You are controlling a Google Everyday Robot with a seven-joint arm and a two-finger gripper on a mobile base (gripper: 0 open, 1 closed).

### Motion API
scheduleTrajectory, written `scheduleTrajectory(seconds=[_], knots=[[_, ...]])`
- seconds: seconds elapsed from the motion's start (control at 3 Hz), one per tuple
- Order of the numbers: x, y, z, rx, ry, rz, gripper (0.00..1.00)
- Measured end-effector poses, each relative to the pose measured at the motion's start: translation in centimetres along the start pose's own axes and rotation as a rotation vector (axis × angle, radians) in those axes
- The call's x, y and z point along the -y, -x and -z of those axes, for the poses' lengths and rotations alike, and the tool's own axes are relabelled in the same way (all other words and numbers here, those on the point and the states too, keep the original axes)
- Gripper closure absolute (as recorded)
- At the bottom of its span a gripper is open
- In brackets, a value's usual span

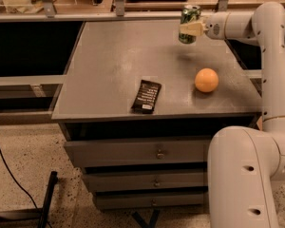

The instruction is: Move green can near rxbar chocolate

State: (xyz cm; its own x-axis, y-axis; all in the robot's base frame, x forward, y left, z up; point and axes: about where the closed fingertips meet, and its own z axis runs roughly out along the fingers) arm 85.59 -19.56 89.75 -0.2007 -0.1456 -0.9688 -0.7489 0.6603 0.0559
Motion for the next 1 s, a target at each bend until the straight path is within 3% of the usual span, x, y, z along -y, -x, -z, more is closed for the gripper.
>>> scheduleTrajectory(seconds=[0.67, 1.0], knots=[[-5.0, 2.7, 2.9, 0.030, 0.167, -0.005, 1.00], [-7.8, 2.7, 5.4, -0.068, 0.230, 0.055, 1.00]])
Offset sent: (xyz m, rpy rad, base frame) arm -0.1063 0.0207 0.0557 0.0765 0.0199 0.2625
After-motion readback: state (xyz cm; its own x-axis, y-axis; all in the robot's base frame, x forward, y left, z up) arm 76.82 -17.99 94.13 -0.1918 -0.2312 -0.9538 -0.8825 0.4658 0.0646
